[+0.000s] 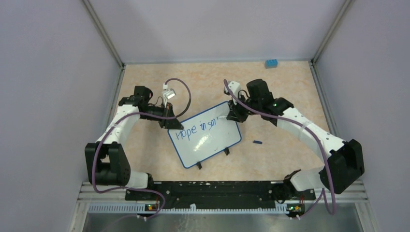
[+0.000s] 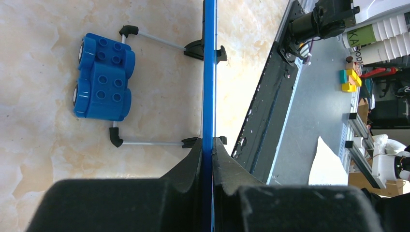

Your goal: Write a sentence on the whiteboard

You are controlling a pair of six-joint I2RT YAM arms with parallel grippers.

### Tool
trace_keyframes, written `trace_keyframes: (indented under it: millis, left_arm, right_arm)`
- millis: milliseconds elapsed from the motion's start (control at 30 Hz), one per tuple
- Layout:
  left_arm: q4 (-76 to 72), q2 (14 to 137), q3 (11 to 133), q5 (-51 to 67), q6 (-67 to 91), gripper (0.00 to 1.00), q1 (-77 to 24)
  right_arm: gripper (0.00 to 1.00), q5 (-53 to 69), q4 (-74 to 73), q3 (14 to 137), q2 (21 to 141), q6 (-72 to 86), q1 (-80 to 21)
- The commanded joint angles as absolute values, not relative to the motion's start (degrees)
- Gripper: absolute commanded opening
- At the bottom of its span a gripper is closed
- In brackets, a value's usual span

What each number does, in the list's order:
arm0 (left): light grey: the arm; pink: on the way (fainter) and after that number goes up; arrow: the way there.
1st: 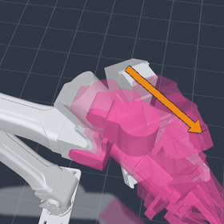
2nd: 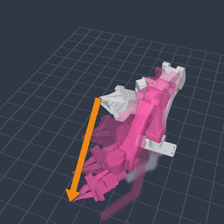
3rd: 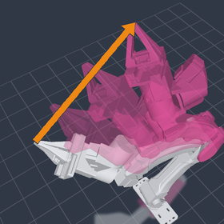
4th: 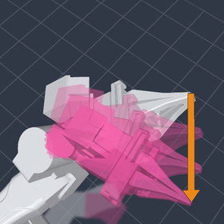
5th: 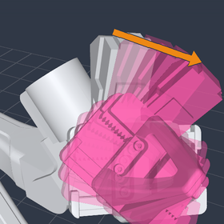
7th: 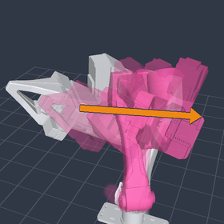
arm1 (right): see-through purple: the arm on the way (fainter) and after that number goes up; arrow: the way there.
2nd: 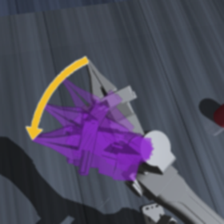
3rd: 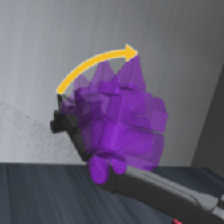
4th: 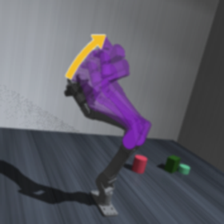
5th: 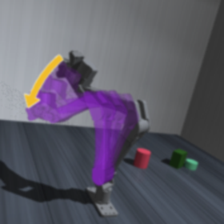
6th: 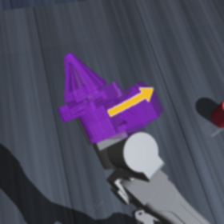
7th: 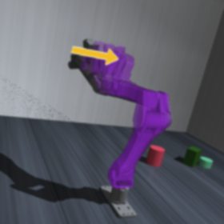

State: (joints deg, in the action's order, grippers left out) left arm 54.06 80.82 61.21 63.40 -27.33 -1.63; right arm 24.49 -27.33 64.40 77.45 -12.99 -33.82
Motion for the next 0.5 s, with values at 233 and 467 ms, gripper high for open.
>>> trace_keyframes:
  millis: [233, 467]
  left_arm:
    - [54.0, 79.7, 60.4, 63.1, -27.7, 0.0, -1.8]
    - [54.0, 79.6, 60.3, 63.1, -27.8, 0.0, -1.9]
  right_arm:
    - [0.0, 24.6, -24.7, 67.1, 78.9, -12.5, -34.4]
    - [0.0, 24.8, -25.0, 65.6, 78.5, -13.0, -34.7]
